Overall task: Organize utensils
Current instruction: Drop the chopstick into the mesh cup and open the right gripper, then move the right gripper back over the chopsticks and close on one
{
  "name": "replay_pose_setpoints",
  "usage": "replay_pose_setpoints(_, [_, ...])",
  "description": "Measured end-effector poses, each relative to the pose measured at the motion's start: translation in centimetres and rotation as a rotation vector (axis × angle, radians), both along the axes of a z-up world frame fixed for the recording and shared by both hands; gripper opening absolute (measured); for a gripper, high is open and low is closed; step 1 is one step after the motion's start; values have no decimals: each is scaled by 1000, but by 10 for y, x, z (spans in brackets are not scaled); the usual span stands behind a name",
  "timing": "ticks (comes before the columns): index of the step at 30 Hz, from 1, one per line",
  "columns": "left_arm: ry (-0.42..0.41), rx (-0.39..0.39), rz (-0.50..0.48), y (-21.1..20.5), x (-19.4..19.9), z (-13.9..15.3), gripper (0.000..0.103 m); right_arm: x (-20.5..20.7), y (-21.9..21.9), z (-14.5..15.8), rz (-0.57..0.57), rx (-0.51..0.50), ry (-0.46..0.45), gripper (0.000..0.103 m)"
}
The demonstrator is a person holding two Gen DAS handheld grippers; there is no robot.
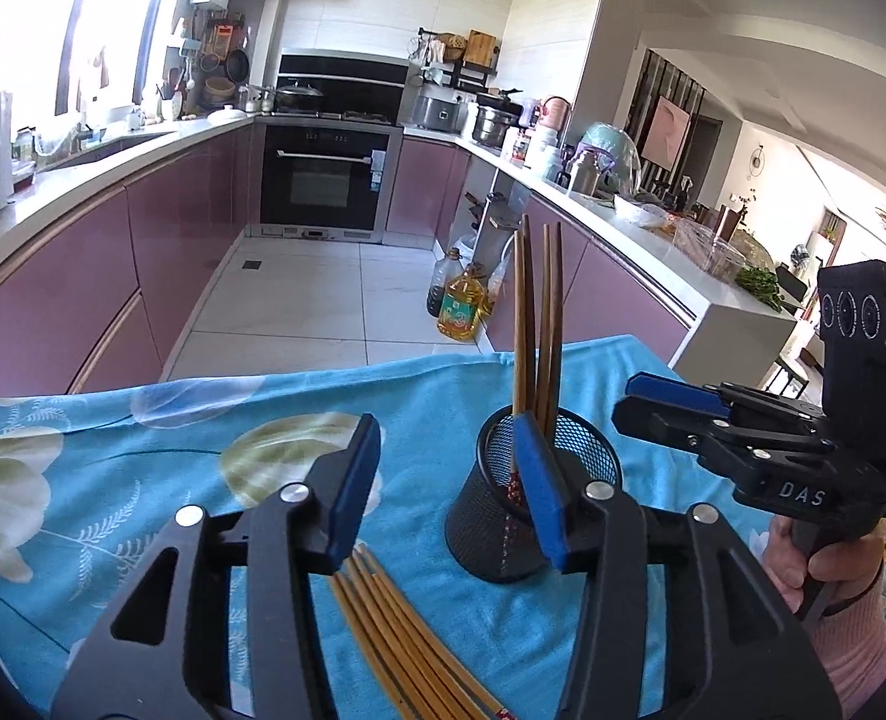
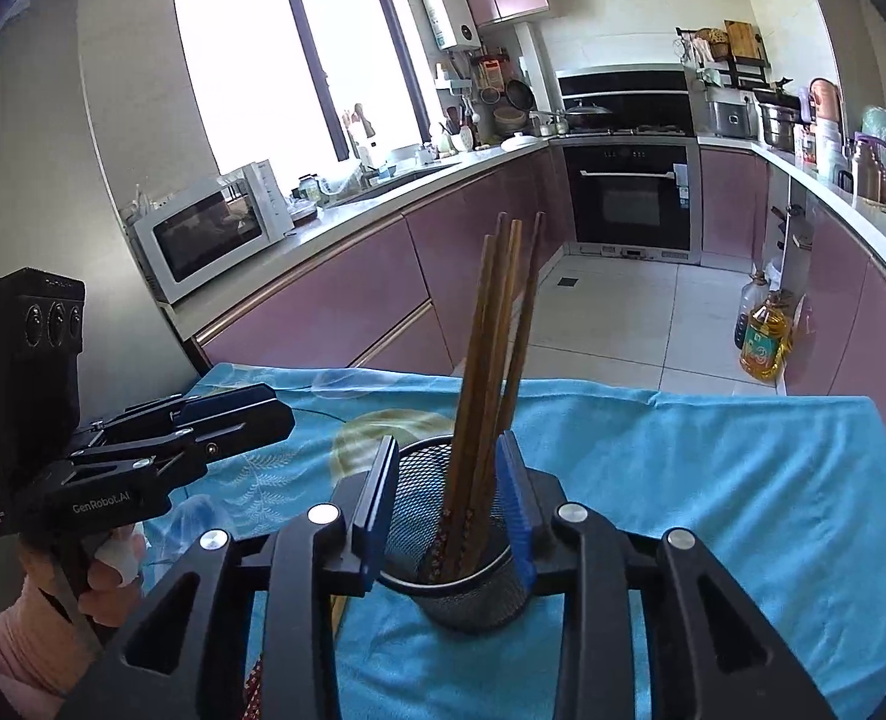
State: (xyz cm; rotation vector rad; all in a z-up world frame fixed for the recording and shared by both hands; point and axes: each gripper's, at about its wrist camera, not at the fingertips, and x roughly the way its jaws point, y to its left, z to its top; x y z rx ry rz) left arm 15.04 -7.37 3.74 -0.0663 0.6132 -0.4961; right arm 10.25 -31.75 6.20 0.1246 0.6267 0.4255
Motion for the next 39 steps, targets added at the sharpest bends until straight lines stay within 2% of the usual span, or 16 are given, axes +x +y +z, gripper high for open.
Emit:
replay_pose_setpoints(2, [-19, 9, 17, 8, -13, 2, 55, -13, 4, 3, 23, -6, -26, 40])
replay_pose_setpoints(7, [-28, 68, 59, 24, -40, -8, 59, -43, 18, 0, 99, -18, -48, 43])
replay_pose_setpoints(14, [62, 117, 97, 44, -62, -46, 60, -58, 42, -37, 162, -36, 56, 44])
replay_pose_setpoints(16, [85, 147, 113, 46, -65, -60, 60, -58, 47, -51, 159, -52, 93, 44])
replay_pose_setpoints(24, [182, 143, 123, 51, -70, -94, 60, -60, 68, -90, 155, -81, 200, 44])
replay_pose_setpoints(32, [192, 183, 131, 44, -75, -104, 60, -66, 80, -101, 149, -139, 212, 44])
replay_pose_setpoints(39, [210, 177, 119, 40, -76, -109, 60, -69, 85, -106, 137, -164, 214, 43])
